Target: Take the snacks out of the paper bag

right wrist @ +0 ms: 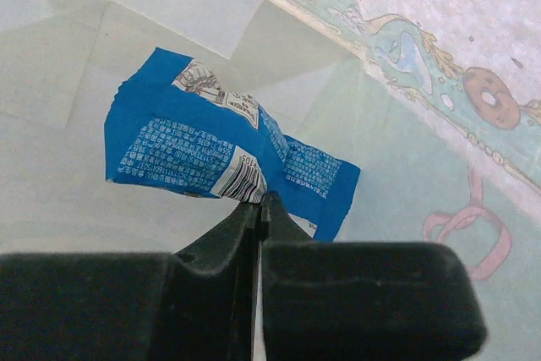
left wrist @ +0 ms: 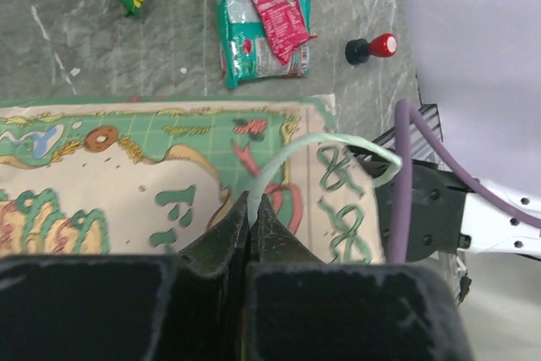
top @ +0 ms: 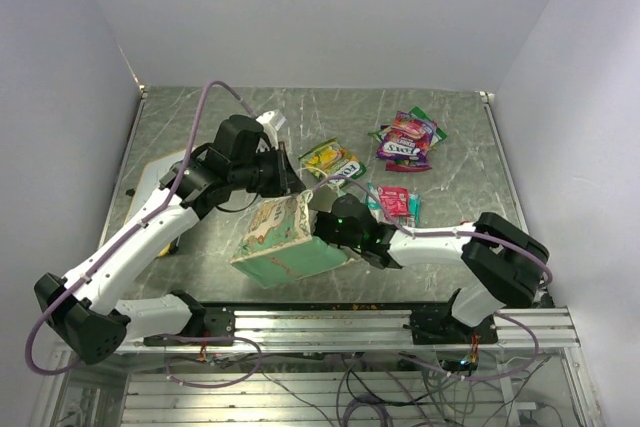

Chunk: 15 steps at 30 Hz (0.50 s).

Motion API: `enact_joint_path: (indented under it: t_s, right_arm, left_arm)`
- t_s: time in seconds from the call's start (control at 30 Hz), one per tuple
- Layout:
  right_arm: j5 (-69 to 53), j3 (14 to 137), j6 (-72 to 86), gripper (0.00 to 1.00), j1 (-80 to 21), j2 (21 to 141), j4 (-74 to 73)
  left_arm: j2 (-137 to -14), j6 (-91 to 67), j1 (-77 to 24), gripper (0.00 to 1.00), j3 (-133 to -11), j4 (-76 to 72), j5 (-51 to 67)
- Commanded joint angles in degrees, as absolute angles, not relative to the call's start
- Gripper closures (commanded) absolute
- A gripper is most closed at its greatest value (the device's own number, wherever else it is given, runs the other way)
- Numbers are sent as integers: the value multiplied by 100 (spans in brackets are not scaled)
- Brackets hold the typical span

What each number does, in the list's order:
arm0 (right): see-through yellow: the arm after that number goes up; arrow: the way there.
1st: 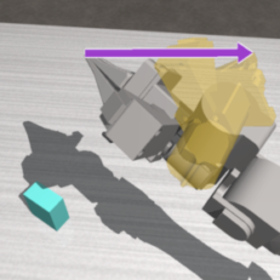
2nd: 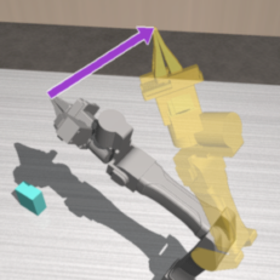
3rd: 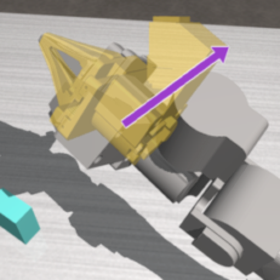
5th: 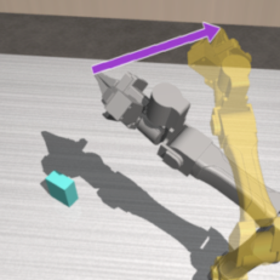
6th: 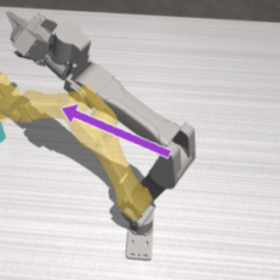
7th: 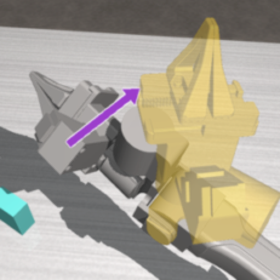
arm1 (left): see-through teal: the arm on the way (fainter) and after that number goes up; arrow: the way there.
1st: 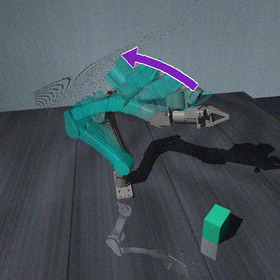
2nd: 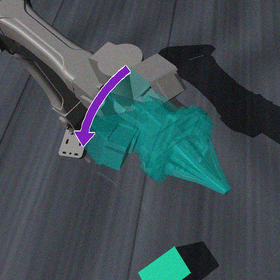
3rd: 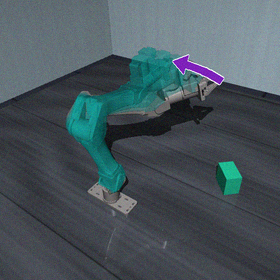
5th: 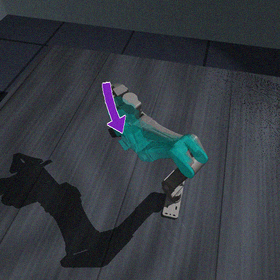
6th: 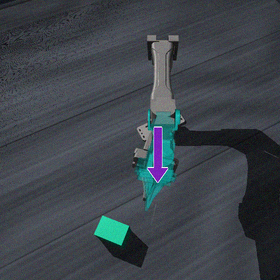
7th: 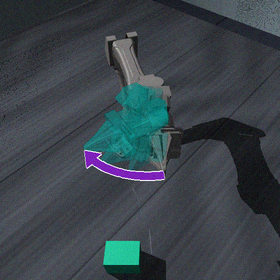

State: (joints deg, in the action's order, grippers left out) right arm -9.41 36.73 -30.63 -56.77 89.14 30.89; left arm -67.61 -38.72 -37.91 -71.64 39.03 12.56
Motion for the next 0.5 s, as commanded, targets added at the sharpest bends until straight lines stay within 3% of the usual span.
enact_joint_path:
  t_s: [0.0, 0.17, 0.3, 0.47]
  right_arm:
    - [-1035, 4076, -3199, 100, -5614, 9028, 2572]
    - [-1468, 3856, -3271, 100, -5176, 8113, 1927]
    - [-1642, 3778, -3004, 100, -4818, 7349, 1478]
    - [-1740, 4269, -3170, 100, -4767, 7296, 839]
  left_arm:
    - [-6895, -3994, -3762, 93, -7375, 3572, 1516]
    - [-6950, -3709, -3751, 93, -7920, 4291, 515]
    - [-6903, -3403, -3753, 93, -7900, 4232, 636]
    - [-7018, -3117, -3752, 93, -7951, 4094, 709]
